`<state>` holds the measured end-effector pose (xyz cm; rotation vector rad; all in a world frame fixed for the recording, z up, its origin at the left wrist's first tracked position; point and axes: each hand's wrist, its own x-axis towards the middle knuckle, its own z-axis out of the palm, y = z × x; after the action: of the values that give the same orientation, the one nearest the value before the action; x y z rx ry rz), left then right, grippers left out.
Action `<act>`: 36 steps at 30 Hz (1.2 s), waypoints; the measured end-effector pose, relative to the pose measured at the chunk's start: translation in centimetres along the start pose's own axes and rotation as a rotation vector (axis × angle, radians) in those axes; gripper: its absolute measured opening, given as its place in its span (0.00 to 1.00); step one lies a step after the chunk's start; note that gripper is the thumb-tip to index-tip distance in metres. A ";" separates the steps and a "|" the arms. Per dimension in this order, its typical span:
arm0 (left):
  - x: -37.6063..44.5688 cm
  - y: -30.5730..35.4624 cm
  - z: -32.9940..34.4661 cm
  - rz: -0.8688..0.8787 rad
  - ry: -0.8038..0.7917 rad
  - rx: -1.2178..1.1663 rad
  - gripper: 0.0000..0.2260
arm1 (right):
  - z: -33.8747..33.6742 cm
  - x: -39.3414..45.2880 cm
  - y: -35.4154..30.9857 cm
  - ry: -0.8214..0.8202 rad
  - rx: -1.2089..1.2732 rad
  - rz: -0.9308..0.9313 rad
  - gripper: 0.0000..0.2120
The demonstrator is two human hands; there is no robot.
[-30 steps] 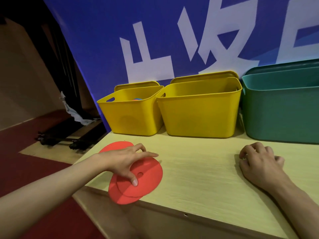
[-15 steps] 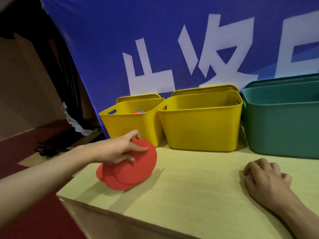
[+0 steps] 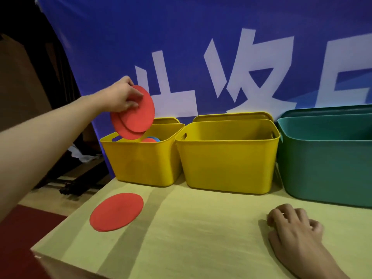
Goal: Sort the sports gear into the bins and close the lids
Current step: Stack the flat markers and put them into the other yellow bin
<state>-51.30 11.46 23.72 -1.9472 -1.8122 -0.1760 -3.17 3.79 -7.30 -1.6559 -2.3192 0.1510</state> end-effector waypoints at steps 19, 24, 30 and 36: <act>-13.0 0.9 8.5 -0.087 -0.710 -0.107 0.49 | 0.3 -0.1 -1.7 -0.015 0.042 -0.245 0.14; -17.8 -0.7 14.0 -0.297 -0.965 -0.193 0.55 | 0.8 1.8 -5.8 -0.059 0.037 -0.341 0.20; -19.1 -0.6 18.0 -0.477 -1.002 -0.250 0.66 | 3.4 3.1 -7.3 0.041 0.169 -0.321 0.15; -18.5 -1.2 18.9 -0.583 -1.016 -0.298 0.55 | 4.0 3.5 -6.9 0.072 0.161 -0.312 0.13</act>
<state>-58.80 2.61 -0.06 -1.7414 -3.1408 0.4819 -11.66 5.10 -8.76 -1.1890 -2.4040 0.2013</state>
